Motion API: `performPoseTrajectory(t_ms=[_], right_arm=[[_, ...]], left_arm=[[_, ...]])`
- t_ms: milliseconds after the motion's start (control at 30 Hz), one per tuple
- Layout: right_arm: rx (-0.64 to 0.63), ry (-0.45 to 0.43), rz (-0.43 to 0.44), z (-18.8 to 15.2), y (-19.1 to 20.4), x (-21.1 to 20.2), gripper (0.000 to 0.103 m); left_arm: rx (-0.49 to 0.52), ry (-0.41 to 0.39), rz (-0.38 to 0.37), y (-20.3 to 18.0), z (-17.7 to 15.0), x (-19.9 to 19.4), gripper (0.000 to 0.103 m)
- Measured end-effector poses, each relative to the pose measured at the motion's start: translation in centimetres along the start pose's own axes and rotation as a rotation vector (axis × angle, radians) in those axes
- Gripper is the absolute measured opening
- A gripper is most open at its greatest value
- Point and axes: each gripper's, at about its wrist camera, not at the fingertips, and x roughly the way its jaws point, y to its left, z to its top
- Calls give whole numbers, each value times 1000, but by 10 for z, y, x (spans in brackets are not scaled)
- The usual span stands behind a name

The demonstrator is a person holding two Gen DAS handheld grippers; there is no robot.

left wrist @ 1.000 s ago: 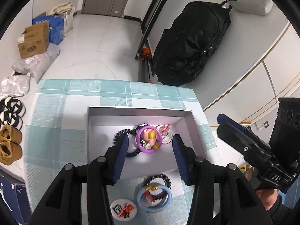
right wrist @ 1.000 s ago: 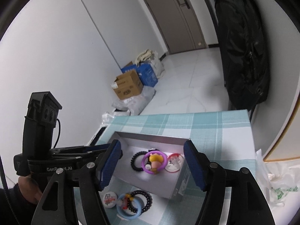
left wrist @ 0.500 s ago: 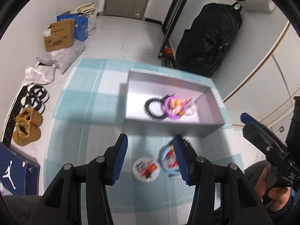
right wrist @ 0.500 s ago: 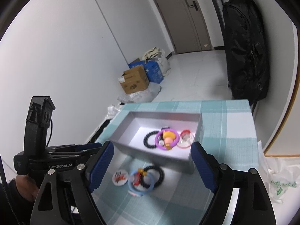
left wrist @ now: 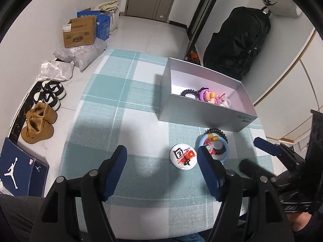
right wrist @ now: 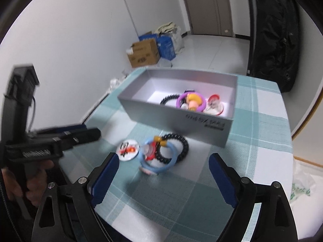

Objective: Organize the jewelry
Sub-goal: 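Move the right gripper to the blue ring and grasp it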

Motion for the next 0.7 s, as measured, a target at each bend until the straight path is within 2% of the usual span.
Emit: performPoseTrajectory(t_ms=[133, 333, 633, 700], right_arm=[[-37, 34, -25, -4, 8, 13, 91], [-37, 51, -47, -5, 10, 26, 91], [-98, 45, -89, -6, 22, 42, 90], [-121, 47, -100, -7, 26, 44, 86]], left_arm=[[11, -10, 17, 4, -3, -4, 68], [-25, -8, 18, 17, -6, -9, 68], [9, 2, 33, 17, -9, -8, 69], [22, -3, 39, 15, -10, -10, 69]])
